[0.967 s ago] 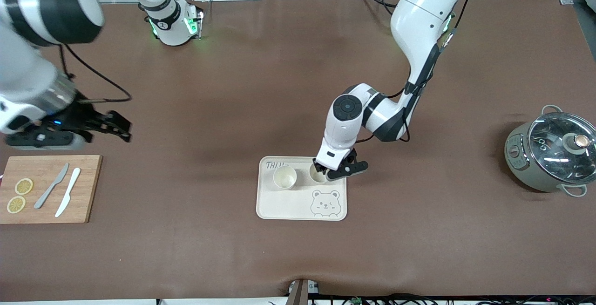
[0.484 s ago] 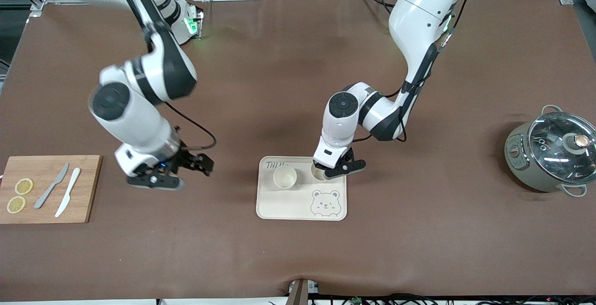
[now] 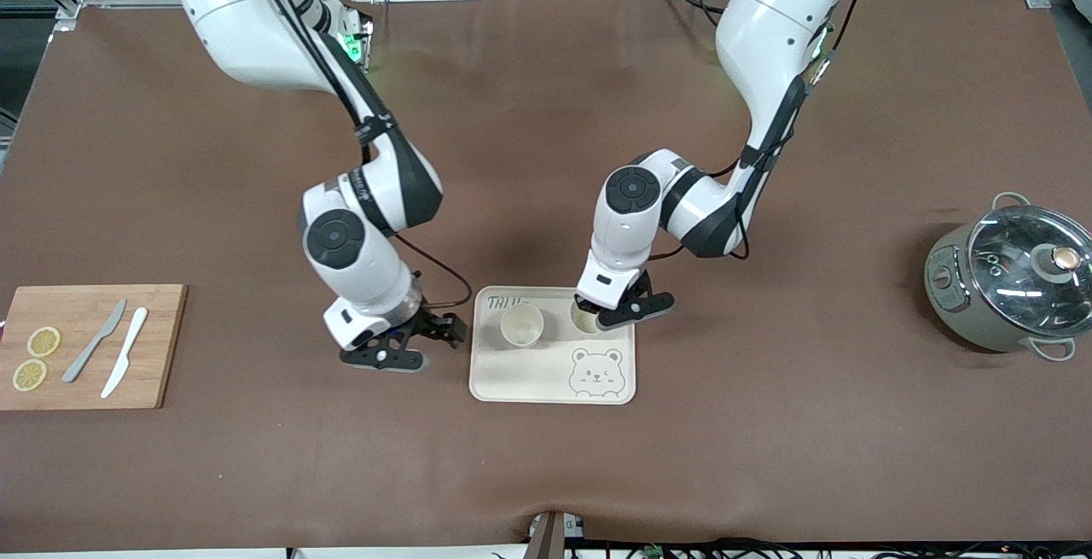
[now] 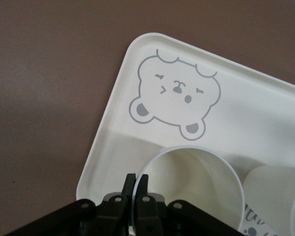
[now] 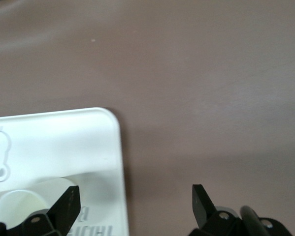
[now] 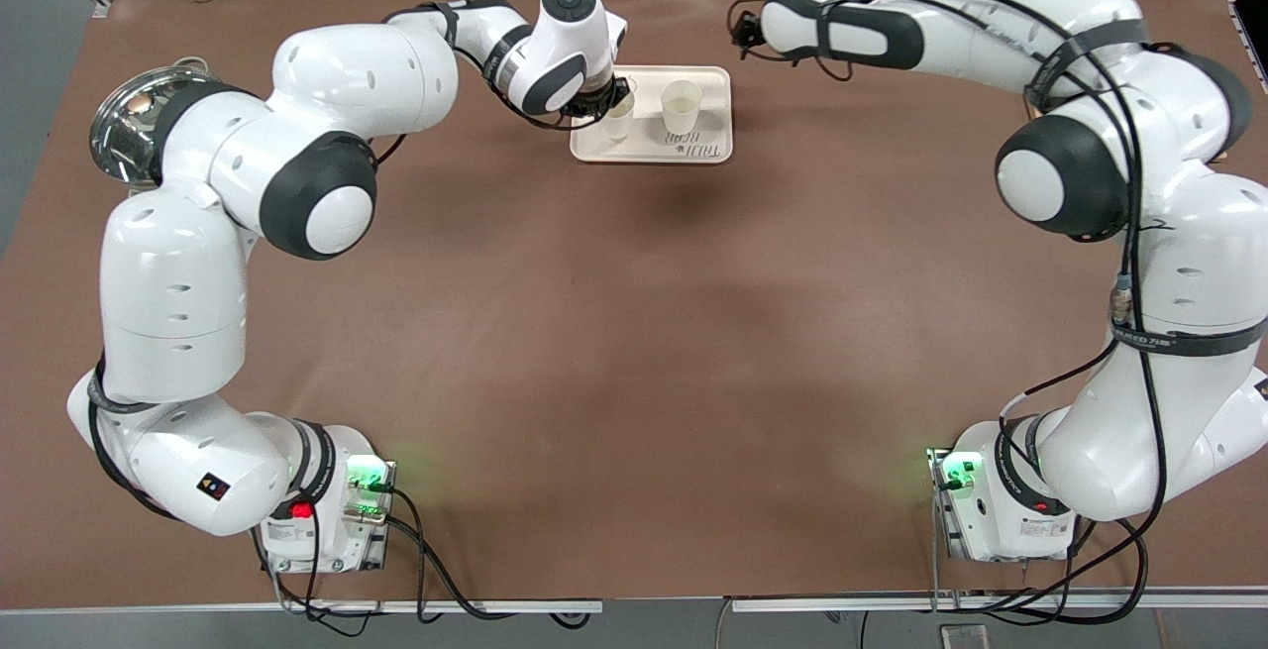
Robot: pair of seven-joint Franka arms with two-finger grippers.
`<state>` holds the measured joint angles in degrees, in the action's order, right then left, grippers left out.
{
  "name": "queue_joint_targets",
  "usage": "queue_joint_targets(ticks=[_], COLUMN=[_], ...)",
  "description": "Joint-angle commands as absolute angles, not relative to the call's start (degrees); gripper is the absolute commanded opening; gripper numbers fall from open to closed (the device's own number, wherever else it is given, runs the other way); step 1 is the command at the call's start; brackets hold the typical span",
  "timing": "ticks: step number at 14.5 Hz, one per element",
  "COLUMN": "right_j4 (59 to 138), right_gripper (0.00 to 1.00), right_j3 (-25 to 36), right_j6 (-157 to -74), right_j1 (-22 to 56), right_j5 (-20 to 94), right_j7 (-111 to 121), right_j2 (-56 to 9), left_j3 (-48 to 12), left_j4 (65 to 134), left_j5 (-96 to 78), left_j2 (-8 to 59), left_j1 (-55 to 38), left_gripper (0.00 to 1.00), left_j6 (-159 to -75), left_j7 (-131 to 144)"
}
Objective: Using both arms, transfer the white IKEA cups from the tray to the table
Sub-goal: 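Close the left gripper on the cup while the right gripper reaches the tray, then lift the cup with the left gripper while the right gripper grasps the other cup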
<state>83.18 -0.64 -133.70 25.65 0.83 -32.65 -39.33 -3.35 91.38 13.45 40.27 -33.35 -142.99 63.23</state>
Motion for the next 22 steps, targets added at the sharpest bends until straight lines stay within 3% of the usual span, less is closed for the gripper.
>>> queue_joint_targets(ticks=[1, 12, 16, 19, 22], right_j4=[79.4, 79.4, 79.4, 79.2, 79.2], right_gripper=[1.0, 1.0, 1.0, 1.0, 1.0], right_j3=[-0.1, -0.2, -0.2, -0.2, -0.1], right_j6=[-132.1, -131.8, -132.4, -132.7, -135.9], right_j1=[26.5, 31.1, 33.3, 33.5, 34.3], right_j5=[1.0, 1.5, 1.1, 1.1, 0.9], right_j7=[-34.5, -37.0, -37.4, -37.4, -37.4], right_j2=[-41.2, -43.3, -43.9, -45.0, -46.5], left_j3=[-3.3, -3.7, -3.6, -3.3, -3.3], left_j4=[103.2, 135.6, 148.4, 154.8, 156.9], left_j5=[15.1, 15.0, 14.8, 14.7, 14.7], left_j2=[29.1, -0.1, -9.2, -10.3, -3.9], left_j1=[-33.0, -25.5, -20.0, -14.4, -10.0], left_gripper=[0.0, 0.0, 0.0, 0.0, 0.0], left_j6=[-142.6, -144.1, -150.6, -158.1, -168.8], left_j7=[64.1, 45.5, 34.7, 25.5, 22.5])
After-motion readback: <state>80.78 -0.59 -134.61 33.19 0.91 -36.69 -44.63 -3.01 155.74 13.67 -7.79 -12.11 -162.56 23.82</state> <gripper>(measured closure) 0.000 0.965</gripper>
